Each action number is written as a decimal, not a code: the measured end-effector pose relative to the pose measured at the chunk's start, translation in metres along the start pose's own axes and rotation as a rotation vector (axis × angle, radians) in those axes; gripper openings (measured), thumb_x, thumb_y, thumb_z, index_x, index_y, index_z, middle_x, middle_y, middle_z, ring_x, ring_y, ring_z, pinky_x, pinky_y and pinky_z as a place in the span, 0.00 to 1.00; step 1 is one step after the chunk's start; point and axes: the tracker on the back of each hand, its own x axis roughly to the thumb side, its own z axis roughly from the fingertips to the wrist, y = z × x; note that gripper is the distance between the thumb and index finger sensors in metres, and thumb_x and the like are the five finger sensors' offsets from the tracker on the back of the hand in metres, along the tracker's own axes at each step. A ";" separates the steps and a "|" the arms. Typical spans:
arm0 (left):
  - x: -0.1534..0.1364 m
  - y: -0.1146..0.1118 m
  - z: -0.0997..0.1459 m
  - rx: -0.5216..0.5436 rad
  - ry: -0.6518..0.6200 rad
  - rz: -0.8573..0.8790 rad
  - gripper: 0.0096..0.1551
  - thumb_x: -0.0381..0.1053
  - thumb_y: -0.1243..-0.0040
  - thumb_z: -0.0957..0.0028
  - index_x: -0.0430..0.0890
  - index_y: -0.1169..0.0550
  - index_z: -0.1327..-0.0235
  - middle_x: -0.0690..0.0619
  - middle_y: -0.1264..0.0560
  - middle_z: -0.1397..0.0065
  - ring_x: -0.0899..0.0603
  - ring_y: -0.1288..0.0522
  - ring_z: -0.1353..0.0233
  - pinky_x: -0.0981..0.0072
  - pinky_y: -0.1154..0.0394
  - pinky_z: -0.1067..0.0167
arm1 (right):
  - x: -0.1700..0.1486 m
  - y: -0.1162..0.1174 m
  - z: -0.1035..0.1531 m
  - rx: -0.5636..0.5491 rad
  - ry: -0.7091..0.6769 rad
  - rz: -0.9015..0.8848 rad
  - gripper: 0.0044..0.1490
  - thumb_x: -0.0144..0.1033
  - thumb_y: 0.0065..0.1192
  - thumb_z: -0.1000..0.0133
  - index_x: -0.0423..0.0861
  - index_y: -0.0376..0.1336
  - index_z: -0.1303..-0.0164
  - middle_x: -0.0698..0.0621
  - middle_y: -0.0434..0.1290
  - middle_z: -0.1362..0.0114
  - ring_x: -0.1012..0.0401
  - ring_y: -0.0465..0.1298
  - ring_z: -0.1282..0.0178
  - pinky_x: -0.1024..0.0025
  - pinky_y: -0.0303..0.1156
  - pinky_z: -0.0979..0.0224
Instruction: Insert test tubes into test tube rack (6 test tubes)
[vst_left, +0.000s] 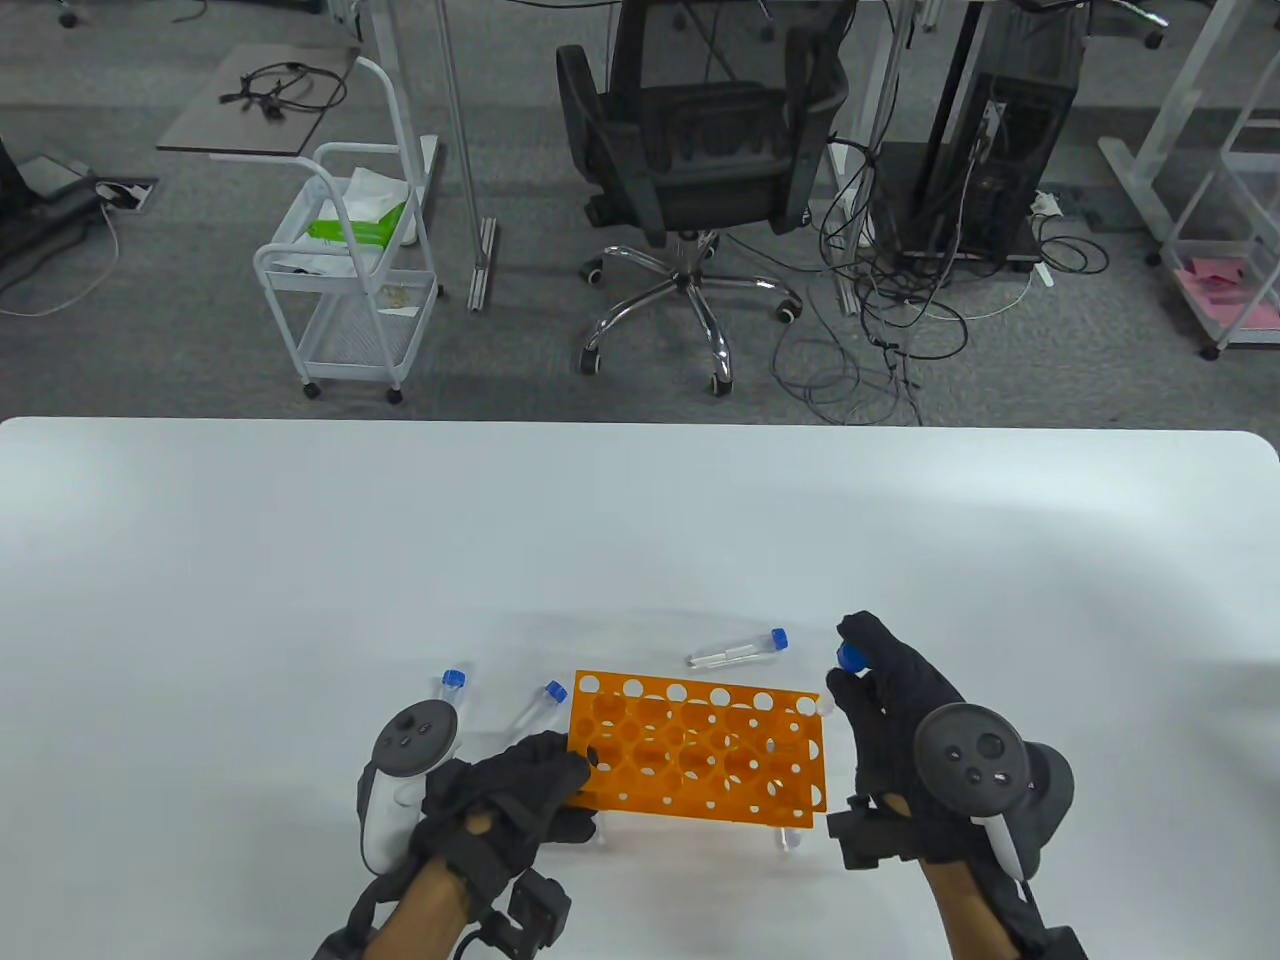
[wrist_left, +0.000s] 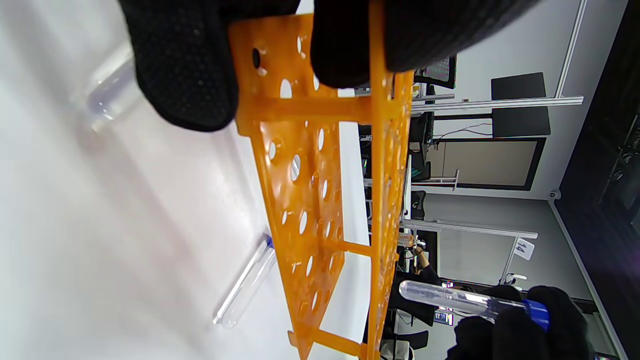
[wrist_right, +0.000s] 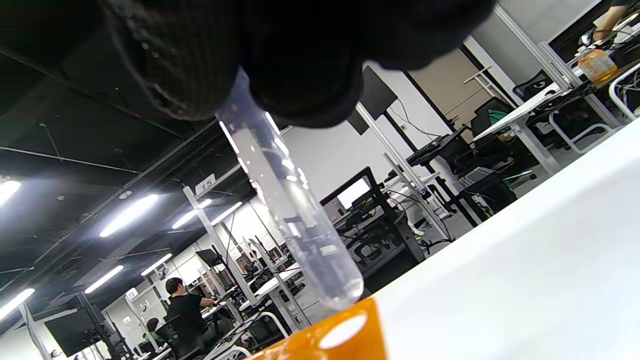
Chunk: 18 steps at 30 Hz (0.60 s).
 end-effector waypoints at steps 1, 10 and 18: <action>0.000 0.000 0.000 -0.003 -0.001 0.002 0.24 0.53 0.44 0.49 0.42 0.26 0.45 0.32 0.43 0.24 0.30 0.25 0.35 0.51 0.17 0.45 | 0.001 0.001 0.001 0.006 -0.005 0.001 0.36 0.47 0.70 0.52 0.63 0.59 0.32 0.60 0.75 0.31 0.66 0.83 0.50 0.69 0.81 0.51; -0.001 -0.001 -0.002 -0.012 0.005 0.013 0.24 0.53 0.44 0.50 0.42 0.25 0.45 0.32 0.43 0.24 0.30 0.25 0.35 0.51 0.17 0.45 | -0.005 0.015 -0.001 0.075 0.015 0.037 0.37 0.47 0.72 0.53 0.62 0.59 0.33 0.60 0.76 0.32 0.66 0.84 0.51 0.68 0.81 0.51; 0.000 -0.003 0.004 0.005 -0.019 0.008 0.24 0.53 0.44 0.50 0.42 0.25 0.46 0.32 0.43 0.24 0.30 0.25 0.35 0.51 0.17 0.45 | -0.017 0.023 -0.003 0.158 0.032 0.010 0.38 0.47 0.74 0.54 0.62 0.60 0.33 0.59 0.76 0.32 0.65 0.84 0.50 0.67 0.81 0.51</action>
